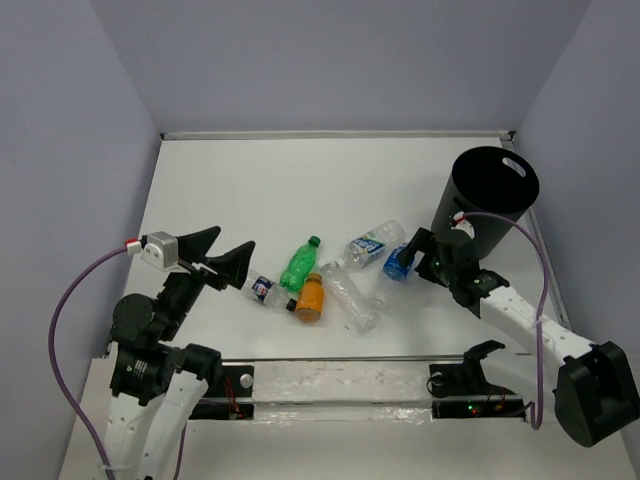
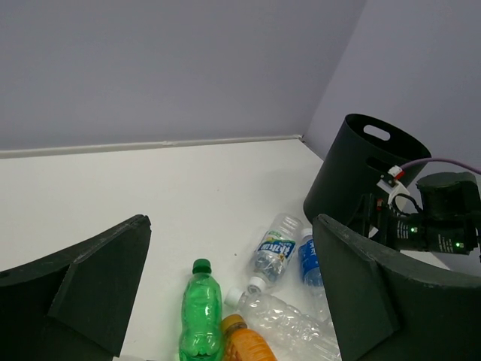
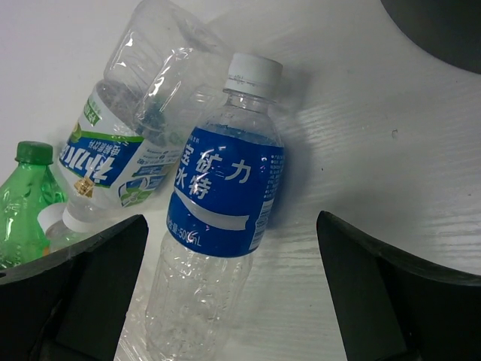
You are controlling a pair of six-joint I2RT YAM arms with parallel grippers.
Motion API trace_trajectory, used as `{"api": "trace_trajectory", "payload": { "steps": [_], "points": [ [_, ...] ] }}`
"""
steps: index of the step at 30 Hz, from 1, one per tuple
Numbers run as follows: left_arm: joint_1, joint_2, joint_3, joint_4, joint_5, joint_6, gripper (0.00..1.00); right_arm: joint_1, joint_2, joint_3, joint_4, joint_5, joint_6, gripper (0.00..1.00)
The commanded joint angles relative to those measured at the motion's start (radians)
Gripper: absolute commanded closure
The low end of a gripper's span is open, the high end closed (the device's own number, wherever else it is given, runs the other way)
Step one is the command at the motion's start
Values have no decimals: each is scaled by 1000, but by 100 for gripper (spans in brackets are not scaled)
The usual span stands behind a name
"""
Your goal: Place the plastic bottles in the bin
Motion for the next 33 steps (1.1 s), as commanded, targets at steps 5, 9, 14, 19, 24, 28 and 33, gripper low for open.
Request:
{"api": "trace_trajectory", "payload": {
  "steps": [5, 9, 14, 19, 24, 28, 33],
  "points": [
    [5, -3, 29, 31, 22, 15, 1, 4, 68, -28, 134, -26, 16, 1],
    [5, 0, 28, 32, 25, 14, 1, 4, 149, -44, 237, -49, 32, 2],
    [5, 5, 23, 37, 44, 12, 1, 4, 227, -56, 365, -53, 42, 4],
    [5, 3, 23, 37, 51, 12, 1, 4, 259, -105, 432, -11, 70, 19],
    [5, 6, 22, 40, 50, 11, 1, 4, 140, -146, 366, 40, 64, 32],
    [6, 8, 22, 43, 48, 11, 1, 13, 25, -137, 239, 37, 53, 45],
    [9, 8, 20, 43, 45, 6, 1, 22, -148, -74, 62, -38, 35, 47]
  ]
}}
